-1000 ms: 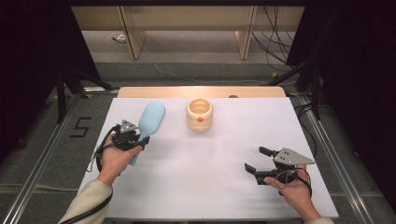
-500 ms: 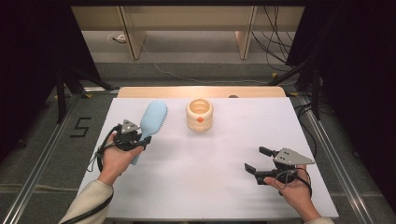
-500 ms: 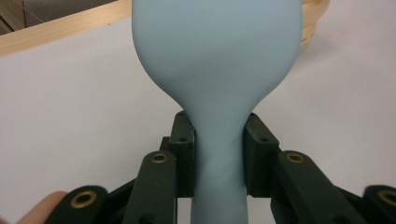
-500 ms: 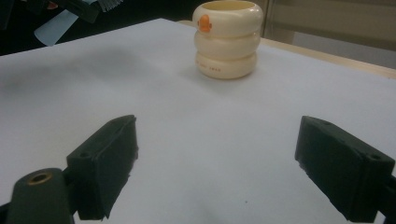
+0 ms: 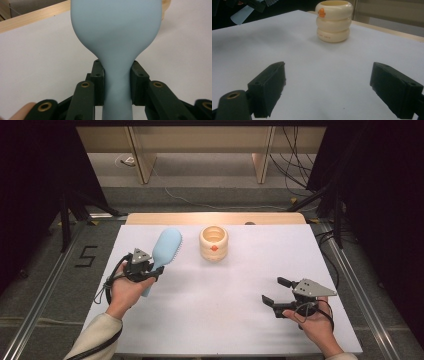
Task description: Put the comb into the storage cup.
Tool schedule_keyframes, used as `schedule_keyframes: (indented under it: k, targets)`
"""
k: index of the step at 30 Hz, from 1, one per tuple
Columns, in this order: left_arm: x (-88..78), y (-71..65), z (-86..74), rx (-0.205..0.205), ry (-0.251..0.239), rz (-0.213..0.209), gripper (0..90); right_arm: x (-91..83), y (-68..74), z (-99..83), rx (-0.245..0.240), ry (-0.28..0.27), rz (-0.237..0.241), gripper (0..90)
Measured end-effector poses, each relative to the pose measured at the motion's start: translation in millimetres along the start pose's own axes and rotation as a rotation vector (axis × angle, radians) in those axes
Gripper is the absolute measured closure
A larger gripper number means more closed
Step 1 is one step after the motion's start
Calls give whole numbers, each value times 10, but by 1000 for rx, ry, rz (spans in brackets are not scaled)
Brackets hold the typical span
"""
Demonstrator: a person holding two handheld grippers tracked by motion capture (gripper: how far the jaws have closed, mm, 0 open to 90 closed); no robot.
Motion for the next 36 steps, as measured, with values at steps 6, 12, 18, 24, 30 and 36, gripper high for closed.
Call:
schedule_keyframes:
  k: [6, 12, 18, 24, 30, 36]
  targets:
    - [-2, -18, 11, 4, -5, -4, 692, -1, -2, -2, -2, 3, 1, 141]
    - [-5, -50, 22, 11, -8, -9, 692, 1, -1, 0, 0, 0, -1, 141]
    - [-14, -84, 40, 17, -13, -14, 691, 0, 0, -2, -2, 3, 1, 141]
    - [-14, -126, 53, 24, -20, -21, 692, 0, 1, 0, -2, 1, 0, 141]
    - [-20, -166, 68, 34, -26, -26, 692, 1, 0, -1, -2, 1, 0, 141]
    - [-20, -204, 77, 42, -30, -31, 692, 0, 0, -2, -1, 2, 1, 141]
Point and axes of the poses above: each handheld gripper's, and its own axes: x roughly forward along the jaws, z roughly out of its top, y roughly to its left, the point moved 7 cm from there along x, roughly forward along the jaws, and after that the axes turned 1 degree about -y, right-handed, at the moved point
